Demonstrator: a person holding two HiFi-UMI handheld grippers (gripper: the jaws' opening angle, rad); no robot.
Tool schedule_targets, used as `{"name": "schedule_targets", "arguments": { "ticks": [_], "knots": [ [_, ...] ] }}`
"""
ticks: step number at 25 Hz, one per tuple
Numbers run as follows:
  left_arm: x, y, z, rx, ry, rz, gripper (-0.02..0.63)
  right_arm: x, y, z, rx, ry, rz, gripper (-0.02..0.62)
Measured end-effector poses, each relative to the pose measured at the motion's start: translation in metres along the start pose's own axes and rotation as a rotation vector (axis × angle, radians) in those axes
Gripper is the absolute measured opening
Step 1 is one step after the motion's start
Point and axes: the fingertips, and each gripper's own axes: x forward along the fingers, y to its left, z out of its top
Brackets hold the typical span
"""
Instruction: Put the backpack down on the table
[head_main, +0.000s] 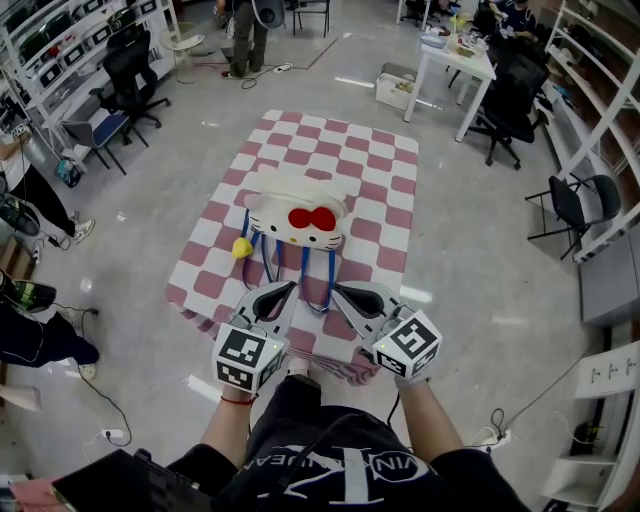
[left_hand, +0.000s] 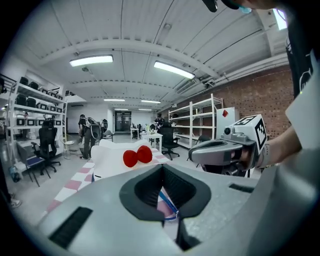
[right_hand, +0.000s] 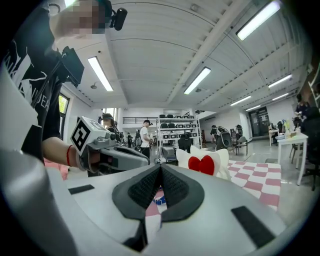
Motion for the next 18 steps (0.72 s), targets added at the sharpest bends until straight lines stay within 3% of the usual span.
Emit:
{"name": "schedule_targets", "arguments": {
  "ticks": [5,18],
  "knots": [
    [-0.012,-0.013,-0.011,-0.094,-0.033,0.001,0.006,-0.01,0.016,-0.008,0.006,-0.004,0.005,0.002],
    [-0.038,-0.054,-0.029,-0.09,-0.016,-0.008,0.006,-0.048,0.054,-0.019,0.009,0.004,-0.001,0.002]
  ]
}}
